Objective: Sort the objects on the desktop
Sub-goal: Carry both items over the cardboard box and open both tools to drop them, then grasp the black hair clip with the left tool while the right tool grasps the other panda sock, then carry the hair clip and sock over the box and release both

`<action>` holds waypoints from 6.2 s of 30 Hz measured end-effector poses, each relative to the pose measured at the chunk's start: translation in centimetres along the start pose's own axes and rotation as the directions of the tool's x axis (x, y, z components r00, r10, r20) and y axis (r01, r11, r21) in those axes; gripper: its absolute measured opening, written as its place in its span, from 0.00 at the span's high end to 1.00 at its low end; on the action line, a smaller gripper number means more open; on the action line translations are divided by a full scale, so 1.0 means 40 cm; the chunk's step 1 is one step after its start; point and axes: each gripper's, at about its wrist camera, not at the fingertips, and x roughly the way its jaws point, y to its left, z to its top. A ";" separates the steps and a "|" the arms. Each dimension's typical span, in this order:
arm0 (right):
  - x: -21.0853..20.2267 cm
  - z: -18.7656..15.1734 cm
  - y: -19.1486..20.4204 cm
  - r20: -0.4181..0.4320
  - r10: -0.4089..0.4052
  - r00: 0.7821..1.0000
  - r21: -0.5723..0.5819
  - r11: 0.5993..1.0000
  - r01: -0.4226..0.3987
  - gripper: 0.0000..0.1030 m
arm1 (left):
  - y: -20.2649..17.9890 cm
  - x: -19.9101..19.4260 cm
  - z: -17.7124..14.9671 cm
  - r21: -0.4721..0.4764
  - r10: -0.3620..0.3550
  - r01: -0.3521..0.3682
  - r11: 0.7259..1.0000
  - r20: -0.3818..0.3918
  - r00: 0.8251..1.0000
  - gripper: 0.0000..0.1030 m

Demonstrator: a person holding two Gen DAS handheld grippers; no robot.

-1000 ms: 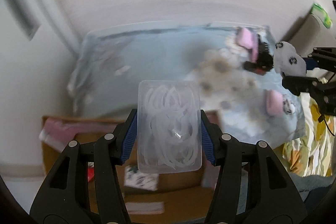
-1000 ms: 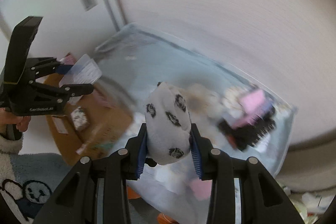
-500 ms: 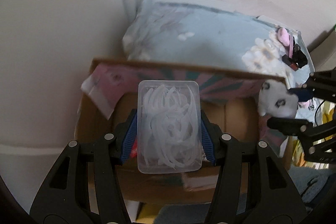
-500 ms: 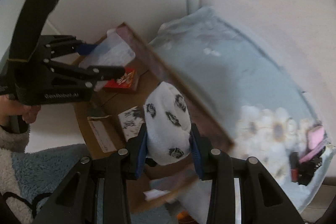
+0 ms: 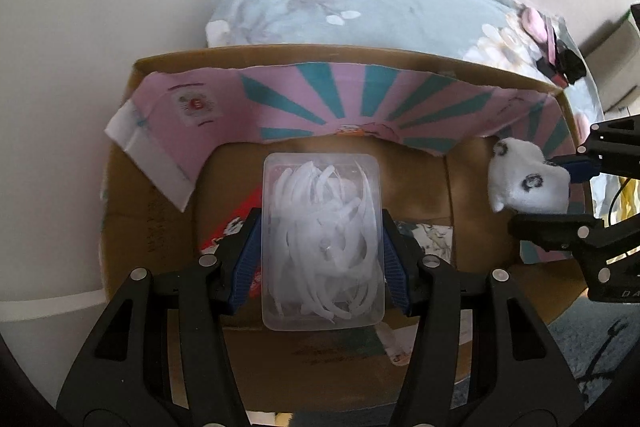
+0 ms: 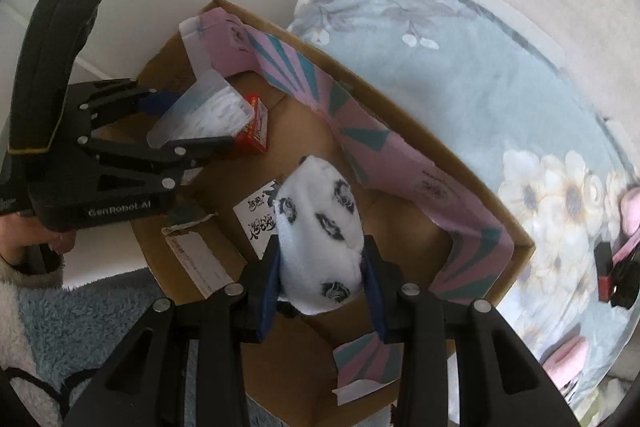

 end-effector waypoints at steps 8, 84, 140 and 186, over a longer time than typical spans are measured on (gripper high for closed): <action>-0.010 0.005 -0.017 0.010 0.087 0.996 0.045 0.995 -0.087 0.11 | -0.037 -0.087 0.007 0.001 0.071 -0.072 0.997 0.120 0.990 0.00; -0.111 -0.662 -0.722 0.063 -0.208 0.976 0.317 0.932 0.178 0.62 | -1.036 0.320 0.445 0.470 -0.154 0.113 0.875 0.048 0.987 0.74; -0.370 -0.129 -0.253 0.311 -0.112 0.944 0.109 0.991 0.082 0.67 | -0.176 -0.271 0.184 -0.003 0.099 -0.101 0.995 0.251 0.963 0.81; -0.061 0.020 0.026 0.048 0.085 0.995 -0.014 0.996 -0.085 0.39 | 0.032 -0.080 0.002 -0.119 0.134 -0.131 0.984 0.013 0.991 0.08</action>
